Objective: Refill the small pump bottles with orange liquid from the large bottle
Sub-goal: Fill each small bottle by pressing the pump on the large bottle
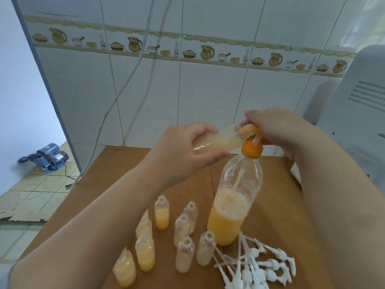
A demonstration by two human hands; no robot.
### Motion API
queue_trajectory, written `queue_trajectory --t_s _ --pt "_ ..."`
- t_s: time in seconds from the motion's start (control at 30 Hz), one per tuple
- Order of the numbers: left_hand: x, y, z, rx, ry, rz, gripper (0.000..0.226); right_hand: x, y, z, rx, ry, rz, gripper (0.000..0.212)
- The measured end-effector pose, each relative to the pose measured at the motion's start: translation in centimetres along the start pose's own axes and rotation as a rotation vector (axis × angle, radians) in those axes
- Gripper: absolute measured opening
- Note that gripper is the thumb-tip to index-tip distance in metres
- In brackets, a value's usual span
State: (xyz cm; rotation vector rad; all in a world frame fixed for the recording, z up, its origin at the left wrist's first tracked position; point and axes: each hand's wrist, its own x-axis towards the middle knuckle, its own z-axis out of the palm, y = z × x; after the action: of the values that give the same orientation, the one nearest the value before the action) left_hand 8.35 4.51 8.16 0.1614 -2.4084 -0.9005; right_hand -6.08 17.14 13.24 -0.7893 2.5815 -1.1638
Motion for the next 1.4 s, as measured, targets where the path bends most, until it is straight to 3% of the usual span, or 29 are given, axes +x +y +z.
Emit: queue_trajectory --t_s 0.13,0.27,0.43,0.53,0.67,1.03,1.13,1.4 --pt "-1.7 -1.7 -0.6 -0.135 -0.03 -0.145 0.043 -0.5 0.0 0.3 0.06 -0.035 0.04 0.042" --pt "-4.1 -3.1 -0.4 -0.51 -0.002 -0.307 0.032 0.0 -0.1 0.6 0.103 -0.009 0.072 0.043" --pt "-5.8 -4.4 -0.3 -0.926 0.145 -0.491 0.034 0.1 -0.8 1.4 0.204 0.01 0.087 0.041" --pt "-6.4 -4.9 -0.9 -1.012 0.173 -0.497 0.033 0.2 -0.9 1.4 0.234 0.013 0.115 0.04" --pt "-7.1 -5.6 -1.7 -0.896 0.167 -0.461 0.031 0.2 -0.9 1.5 0.252 0.017 0.118 0.04" --pt "-8.4 -8.5 1.3 -0.267 0.064 -0.556 0.043 0.4 -0.7 1.8 0.255 0.038 0.139 0.042" --pt "-8.2 -9.2 2.5 -0.218 0.031 -0.55 0.052 0.0 -0.8 1.7 0.288 0.033 0.142 0.042" --pt "-7.8 -10.7 4.1 0.033 -0.113 -0.531 0.048 -0.2 -0.8 1.8 0.283 0.047 0.145 0.041"
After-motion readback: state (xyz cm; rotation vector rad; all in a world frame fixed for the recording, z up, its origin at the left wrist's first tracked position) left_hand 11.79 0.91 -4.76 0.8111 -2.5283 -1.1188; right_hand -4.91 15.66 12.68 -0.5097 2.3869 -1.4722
